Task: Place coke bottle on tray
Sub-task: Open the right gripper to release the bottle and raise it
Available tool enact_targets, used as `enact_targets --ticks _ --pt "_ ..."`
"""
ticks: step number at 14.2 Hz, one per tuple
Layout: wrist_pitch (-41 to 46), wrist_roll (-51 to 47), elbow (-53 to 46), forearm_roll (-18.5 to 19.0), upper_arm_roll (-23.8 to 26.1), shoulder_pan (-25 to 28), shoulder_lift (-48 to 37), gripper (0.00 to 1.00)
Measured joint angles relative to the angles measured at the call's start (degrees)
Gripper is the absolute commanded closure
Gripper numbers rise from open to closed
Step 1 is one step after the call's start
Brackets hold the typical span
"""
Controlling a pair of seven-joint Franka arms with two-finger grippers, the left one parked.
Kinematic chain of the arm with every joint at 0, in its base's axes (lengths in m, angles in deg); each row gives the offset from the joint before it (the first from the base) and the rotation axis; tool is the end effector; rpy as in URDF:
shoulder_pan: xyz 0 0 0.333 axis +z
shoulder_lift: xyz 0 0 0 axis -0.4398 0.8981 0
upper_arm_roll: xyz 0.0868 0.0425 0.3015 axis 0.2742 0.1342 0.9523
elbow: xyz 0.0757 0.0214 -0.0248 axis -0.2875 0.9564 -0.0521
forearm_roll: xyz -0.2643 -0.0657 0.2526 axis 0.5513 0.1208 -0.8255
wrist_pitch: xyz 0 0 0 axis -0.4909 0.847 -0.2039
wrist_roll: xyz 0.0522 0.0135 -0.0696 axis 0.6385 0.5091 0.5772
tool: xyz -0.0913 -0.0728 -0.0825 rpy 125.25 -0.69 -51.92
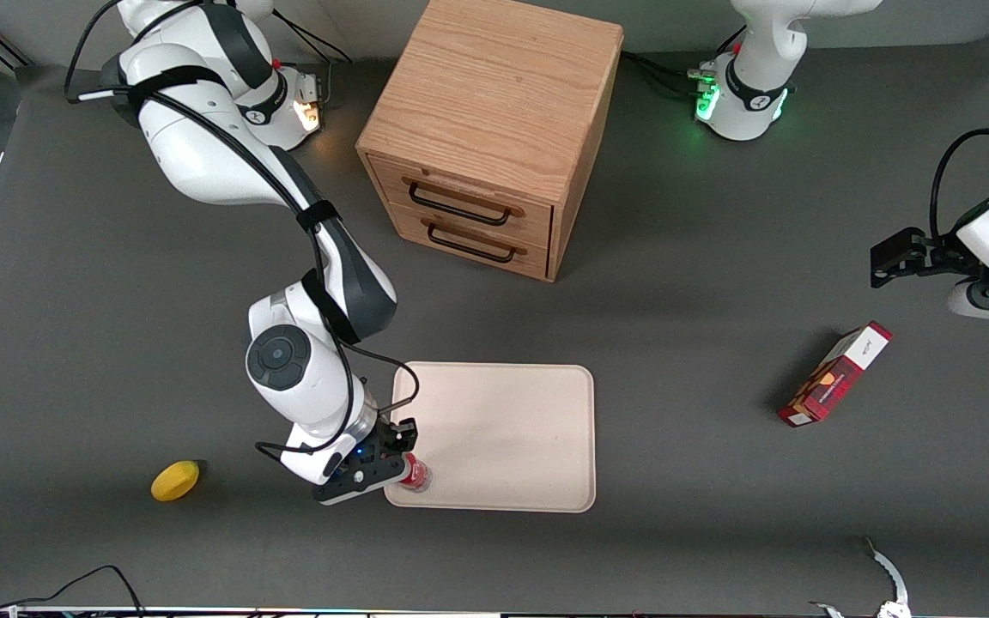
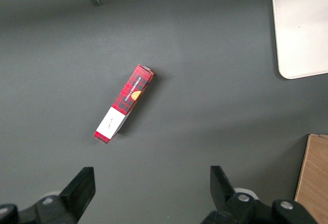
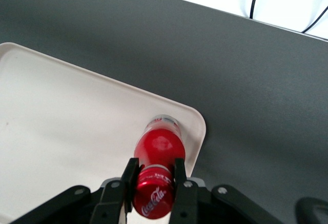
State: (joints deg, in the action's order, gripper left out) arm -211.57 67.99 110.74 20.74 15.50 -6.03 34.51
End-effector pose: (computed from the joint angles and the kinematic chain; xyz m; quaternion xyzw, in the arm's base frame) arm 0.7238 0.3127 0.2914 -0.9816 -0.1458 -0.1179 0.0352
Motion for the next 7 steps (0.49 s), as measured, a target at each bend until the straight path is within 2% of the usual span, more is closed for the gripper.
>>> enact_targets --ticks 1,2,3,4,5,7 --pt "0.0 0.0 0.0 0.0 0.0 0.0 0.0 0.71" --pt "0.0 0.0 0.0 0.0 0.0 0.0 0.0 0.54" --pt "0.0 0.0 0.0 0.0 0.0 0.0 0.0 0.27" --pt "0.0 0.0 0.0 0.0 0.0 0.0 0.0 0.05" --pt "0.0 0.0 -0.2 0.0 0.0 0.0 0.0 0.00" --pt "0.0 0.0 -0.6 0.0 0.0 0.1 0.0 0.00"
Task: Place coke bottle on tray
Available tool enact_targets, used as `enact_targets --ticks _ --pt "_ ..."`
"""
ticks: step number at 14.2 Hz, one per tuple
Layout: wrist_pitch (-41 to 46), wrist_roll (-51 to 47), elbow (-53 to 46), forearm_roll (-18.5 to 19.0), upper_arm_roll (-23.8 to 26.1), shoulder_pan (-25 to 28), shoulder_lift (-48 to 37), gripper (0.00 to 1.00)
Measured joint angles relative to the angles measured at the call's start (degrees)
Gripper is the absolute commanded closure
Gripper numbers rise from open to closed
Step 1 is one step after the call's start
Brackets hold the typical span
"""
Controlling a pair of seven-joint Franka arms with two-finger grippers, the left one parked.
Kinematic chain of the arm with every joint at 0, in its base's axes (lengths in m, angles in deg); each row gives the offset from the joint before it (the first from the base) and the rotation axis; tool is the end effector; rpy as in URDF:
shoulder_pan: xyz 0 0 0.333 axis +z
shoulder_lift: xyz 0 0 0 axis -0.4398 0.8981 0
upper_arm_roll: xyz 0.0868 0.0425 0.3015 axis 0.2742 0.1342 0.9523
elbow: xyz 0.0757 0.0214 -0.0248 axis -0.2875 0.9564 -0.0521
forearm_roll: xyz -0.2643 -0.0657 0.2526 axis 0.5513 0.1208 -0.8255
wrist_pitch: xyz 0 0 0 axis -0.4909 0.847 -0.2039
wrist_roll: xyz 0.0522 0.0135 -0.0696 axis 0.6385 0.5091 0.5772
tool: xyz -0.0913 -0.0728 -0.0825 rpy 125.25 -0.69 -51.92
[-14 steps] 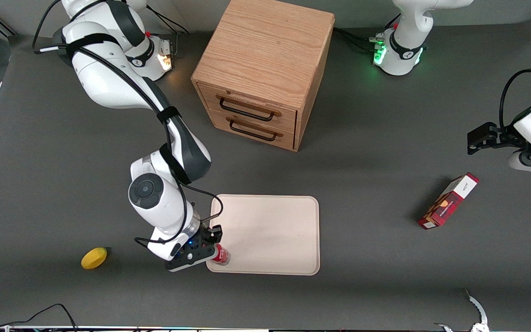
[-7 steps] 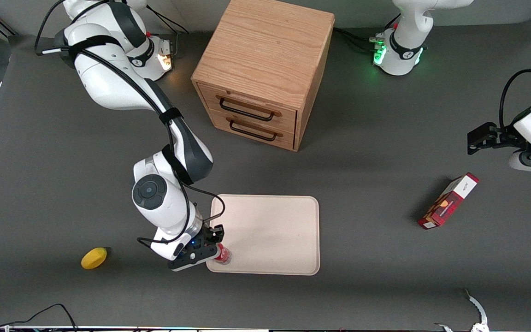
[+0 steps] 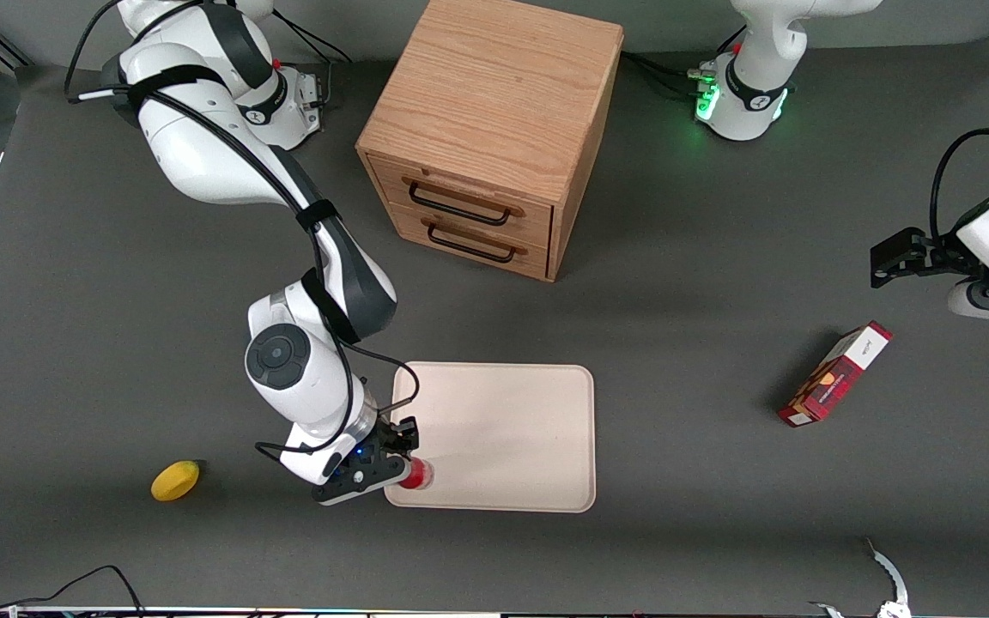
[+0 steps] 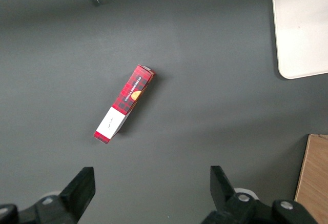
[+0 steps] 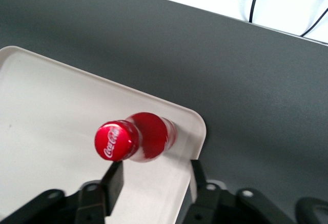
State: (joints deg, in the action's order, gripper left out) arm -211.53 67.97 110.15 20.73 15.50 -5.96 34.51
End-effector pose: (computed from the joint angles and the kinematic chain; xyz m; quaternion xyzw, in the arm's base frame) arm 0.7251 0.3139 0.2963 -0.9810 -0.1458 -0.1225 0.0366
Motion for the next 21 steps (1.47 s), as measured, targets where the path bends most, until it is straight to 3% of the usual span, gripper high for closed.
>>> enact_targets --ticks 10,15,21 --pt "5.5 -0.9 -2.2 0.0 -0.3 -0.3 -2.2 0.00" --pt "14.6 -1.3 -1.3 0.0 -0.6 -4.3 -9.1 0.00" --pt "23.6 -1.5 8.3 0.0 -0.6 -10.3 -23.5 0.00"
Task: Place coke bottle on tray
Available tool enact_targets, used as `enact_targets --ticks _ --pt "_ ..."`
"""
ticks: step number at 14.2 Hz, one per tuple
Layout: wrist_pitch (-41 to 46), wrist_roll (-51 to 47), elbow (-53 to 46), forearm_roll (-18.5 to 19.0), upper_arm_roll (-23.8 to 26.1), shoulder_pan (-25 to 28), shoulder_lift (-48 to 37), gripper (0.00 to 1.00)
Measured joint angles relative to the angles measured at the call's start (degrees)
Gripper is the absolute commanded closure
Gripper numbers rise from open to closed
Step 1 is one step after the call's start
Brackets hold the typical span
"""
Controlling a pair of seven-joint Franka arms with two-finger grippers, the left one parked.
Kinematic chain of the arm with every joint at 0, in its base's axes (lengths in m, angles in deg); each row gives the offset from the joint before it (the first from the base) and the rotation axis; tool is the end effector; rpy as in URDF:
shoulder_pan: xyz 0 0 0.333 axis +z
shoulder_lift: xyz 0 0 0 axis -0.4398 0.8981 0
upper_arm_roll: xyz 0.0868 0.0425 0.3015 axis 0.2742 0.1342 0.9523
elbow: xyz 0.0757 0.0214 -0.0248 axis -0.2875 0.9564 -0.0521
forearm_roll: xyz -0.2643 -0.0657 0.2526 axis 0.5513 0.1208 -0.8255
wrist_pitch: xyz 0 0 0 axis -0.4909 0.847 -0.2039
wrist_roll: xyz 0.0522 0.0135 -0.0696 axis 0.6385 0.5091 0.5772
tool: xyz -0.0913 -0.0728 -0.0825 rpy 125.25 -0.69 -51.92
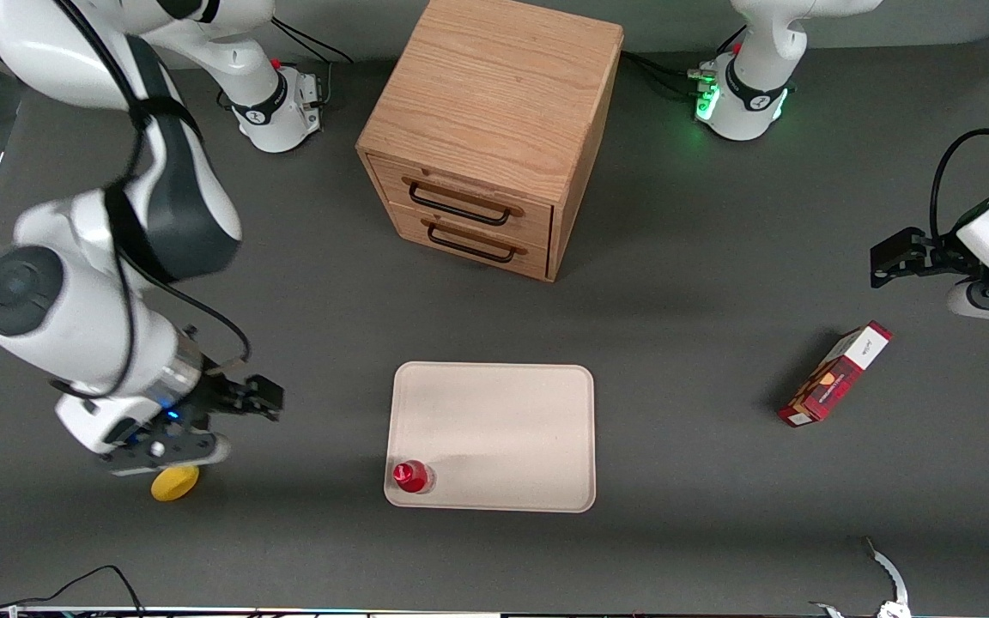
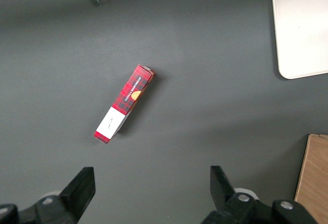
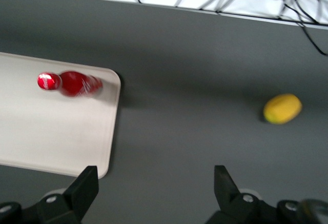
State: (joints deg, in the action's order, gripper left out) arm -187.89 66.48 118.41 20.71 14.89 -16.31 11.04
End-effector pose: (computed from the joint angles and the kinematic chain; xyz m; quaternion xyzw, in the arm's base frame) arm 0.6785 0.1545 0.4866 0.9974 0.0427 0.0568 0.0088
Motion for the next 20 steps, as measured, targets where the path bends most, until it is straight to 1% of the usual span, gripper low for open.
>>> enact_targets --ticks 4,8,13,18,20 --pt "8.2 0.0 4.6 0.0 0.0 -3.7 -10.1 0.00" --pt "15.4 0.0 6.3 -0.2 0.0 -6.6 -16.0 0.00" --pt "16.2 0.0 6.9 -3.3 0.0 -9.7 -20.1 0.00" --pt "15.8 0.0 8.8 -3.5 0.1 -10.2 -21.1 0.00" --pt "12.4 0.0 12.0 -3.6 0.1 -10.8 -22.6 0.00"
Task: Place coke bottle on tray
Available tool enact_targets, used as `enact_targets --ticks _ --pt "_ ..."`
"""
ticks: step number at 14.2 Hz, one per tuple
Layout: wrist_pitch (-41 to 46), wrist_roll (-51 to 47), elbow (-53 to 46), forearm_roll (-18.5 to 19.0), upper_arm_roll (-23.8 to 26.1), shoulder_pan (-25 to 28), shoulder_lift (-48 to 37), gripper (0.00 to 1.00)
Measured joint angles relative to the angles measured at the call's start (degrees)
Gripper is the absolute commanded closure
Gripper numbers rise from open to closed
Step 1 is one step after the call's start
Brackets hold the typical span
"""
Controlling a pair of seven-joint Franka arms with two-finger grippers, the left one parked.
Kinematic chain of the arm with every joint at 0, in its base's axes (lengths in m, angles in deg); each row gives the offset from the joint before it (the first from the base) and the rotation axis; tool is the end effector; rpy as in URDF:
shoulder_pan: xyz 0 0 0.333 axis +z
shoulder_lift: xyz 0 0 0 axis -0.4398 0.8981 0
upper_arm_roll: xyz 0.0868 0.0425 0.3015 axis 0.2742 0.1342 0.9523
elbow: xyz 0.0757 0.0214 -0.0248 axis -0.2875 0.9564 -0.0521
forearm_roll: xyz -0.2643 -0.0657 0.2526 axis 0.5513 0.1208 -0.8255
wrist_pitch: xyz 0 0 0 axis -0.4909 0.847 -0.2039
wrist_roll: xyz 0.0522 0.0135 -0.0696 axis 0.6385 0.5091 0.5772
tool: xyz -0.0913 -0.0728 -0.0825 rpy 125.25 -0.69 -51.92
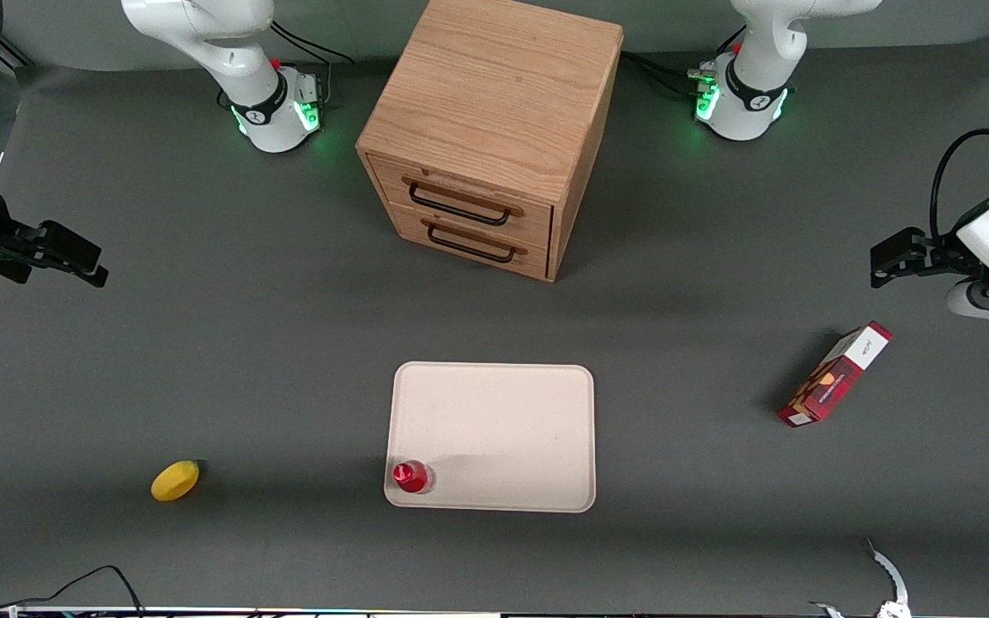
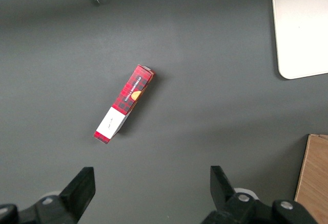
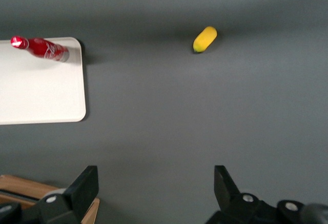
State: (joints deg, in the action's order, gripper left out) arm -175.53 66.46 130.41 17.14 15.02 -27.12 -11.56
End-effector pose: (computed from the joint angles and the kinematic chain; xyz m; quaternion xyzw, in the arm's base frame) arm 0.5669 0.0350 0.6178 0.9980 -0.0512 0.0381 0.0015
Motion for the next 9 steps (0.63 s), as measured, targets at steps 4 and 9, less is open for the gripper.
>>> enact_targets --ticks 4,9 --pt "-4.6 0.0 5.9 -0.1 0.0 -0.9 -4.7 0.00" --pt "-1.3 0.0 4.5 -0.6 0.0 -1.1 -6.2 0.00"
